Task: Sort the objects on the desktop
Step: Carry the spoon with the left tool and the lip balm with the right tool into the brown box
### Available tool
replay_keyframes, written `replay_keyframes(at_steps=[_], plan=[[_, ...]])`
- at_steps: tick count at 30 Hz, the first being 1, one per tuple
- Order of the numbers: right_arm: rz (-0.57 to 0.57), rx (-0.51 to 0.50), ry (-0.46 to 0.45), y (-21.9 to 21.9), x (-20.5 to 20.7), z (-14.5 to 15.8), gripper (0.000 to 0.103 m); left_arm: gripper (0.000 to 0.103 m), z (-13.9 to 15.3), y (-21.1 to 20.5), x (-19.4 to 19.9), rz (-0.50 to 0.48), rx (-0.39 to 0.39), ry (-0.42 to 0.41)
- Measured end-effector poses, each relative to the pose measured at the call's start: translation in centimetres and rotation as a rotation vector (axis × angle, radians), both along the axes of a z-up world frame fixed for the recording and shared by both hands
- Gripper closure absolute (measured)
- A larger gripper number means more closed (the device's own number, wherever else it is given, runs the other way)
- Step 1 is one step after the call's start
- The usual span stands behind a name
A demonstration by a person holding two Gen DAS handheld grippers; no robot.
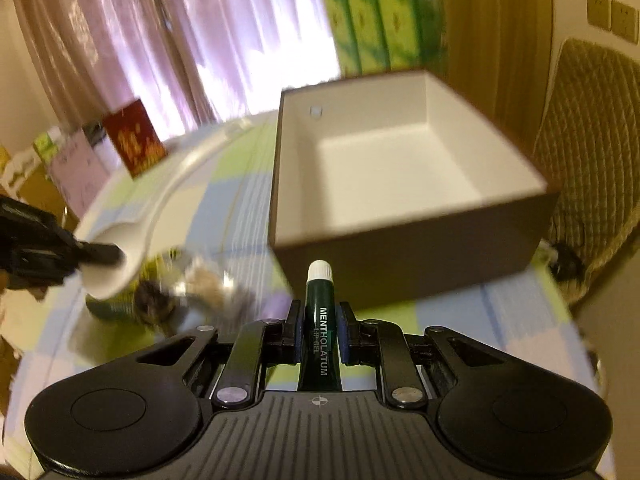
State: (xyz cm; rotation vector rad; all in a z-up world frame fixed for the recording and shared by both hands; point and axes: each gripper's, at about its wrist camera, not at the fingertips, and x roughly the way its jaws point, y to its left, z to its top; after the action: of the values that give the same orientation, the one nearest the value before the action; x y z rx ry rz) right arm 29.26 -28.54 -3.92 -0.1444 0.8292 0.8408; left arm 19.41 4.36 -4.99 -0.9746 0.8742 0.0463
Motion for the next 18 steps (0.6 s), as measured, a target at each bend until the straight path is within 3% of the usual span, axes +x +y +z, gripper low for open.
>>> replay_keyframes(at_steps=[8, 18], plan=[[0.016, 0.020, -0.061, 1.5, 6.1, 2.7, 0.089, 0.102, 2.3, -2.3, 7.6, -0.077, 0.046, -0.056], [0.023, -0.026, -0.005, 2.7, 13.6, 1.1, 0.089, 0.102, 2.6, -5.8, 17.7, -0.163, 0.133, -0.013]])
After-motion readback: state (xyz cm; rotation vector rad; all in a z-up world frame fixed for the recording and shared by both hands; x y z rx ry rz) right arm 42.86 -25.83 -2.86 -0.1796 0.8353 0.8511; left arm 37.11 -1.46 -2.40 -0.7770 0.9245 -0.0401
